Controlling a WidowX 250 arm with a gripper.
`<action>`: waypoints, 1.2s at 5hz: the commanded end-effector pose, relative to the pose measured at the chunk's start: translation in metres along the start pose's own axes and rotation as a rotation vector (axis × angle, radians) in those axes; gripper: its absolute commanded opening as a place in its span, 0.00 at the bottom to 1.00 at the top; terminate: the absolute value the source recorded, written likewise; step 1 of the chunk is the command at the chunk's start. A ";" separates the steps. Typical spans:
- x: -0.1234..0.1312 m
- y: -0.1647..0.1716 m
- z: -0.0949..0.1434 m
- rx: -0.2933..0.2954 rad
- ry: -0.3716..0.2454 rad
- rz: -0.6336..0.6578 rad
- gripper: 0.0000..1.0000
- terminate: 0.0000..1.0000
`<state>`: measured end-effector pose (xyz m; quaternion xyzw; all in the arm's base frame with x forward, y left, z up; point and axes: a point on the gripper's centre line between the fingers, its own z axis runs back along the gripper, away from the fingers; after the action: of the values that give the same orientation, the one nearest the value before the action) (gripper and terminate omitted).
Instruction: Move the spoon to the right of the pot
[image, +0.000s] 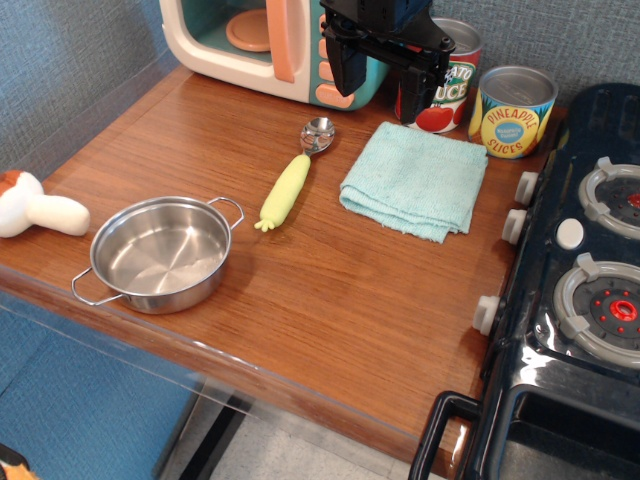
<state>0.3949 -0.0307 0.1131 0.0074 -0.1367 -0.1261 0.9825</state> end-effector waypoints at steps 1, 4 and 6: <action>0.000 0.000 0.000 0.000 0.000 0.000 1.00 0.00; -0.049 0.047 -0.033 0.029 0.081 0.191 1.00 0.00; -0.063 0.058 -0.063 0.046 0.168 0.256 1.00 0.00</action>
<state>0.3619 0.0410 0.0188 0.0197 -0.0292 0.0080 0.9993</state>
